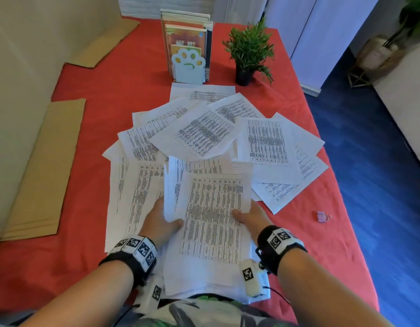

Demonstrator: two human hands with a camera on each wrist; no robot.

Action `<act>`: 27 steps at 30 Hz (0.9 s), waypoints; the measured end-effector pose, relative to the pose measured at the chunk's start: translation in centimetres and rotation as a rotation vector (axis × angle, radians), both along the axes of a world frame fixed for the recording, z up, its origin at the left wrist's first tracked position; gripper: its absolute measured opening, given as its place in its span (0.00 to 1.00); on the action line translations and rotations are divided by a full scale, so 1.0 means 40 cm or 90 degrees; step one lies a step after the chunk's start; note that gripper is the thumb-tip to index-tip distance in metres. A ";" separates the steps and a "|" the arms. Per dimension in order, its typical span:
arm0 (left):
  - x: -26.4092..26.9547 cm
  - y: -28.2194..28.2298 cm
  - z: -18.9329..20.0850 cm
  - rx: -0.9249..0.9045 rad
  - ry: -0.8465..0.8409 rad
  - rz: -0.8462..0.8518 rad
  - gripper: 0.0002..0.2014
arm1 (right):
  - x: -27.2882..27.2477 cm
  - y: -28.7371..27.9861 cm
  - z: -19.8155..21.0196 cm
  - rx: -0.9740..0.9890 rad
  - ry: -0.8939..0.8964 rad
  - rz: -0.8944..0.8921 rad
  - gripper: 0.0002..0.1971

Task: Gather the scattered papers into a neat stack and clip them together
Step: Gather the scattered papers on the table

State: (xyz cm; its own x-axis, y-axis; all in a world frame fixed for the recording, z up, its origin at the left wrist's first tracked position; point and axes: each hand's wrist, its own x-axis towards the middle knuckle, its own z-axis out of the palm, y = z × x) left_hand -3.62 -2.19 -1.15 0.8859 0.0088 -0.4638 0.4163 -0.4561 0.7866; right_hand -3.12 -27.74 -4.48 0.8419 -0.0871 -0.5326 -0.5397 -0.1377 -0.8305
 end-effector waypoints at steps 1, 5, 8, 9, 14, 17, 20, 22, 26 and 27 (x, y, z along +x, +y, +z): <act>0.002 -0.002 0.002 0.030 -0.017 -0.037 0.32 | -0.001 0.001 0.002 -0.022 -0.010 0.021 0.16; 0.022 0.022 0.048 0.056 -0.057 -0.054 0.23 | 0.024 -0.033 -0.002 -0.099 -0.045 -0.057 0.09; 0.048 0.076 0.066 0.008 -0.056 0.002 0.17 | 0.053 -0.063 0.005 -0.008 -0.060 -0.033 0.27; 0.059 0.087 0.069 -0.038 -0.056 0.020 0.20 | 0.060 -0.067 0.012 0.046 -0.044 0.014 0.35; 0.123 0.008 0.046 -0.135 -0.035 0.077 0.34 | 0.103 -0.017 0.042 0.067 -0.039 0.054 0.32; 0.158 -0.049 0.018 0.014 -0.070 0.058 0.31 | 0.147 -0.024 0.051 -0.218 -0.094 -0.008 0.13; 0.182 -0.063 -0.012 0.028 -0.067 0.059 0.31 | 0.190 -0.107 0.056 -0.378 -0.099 -0.114 0.17; 0.191 -0.057 -0.031 0.042 -0.049 0.057 0.33 | 0.210 -0.181 0.064 -0.472 -0.009 -0.197 0.23; 0.185 -0.029 -0.083 0.035 -0.001 0.081 0.34 | 0.225 -0.300 0.088 -0.452 0.212 -0.351 0.36; 0.181 -0.026 -0.088 0.007 0.008 0.101 0.34 | 0.224 -0.310 0.094 -0.437 0.245 -0.349 0.38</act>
State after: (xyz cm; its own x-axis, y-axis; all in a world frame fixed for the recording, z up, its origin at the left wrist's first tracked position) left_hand 3.64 -3.23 -4.68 0.8673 0.1527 -0.4738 0.4933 -0.3922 0.7765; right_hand 5.83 -40.16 -0.72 0.3695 -0.8130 -0.4500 -0.8924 -0.1753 -0.4159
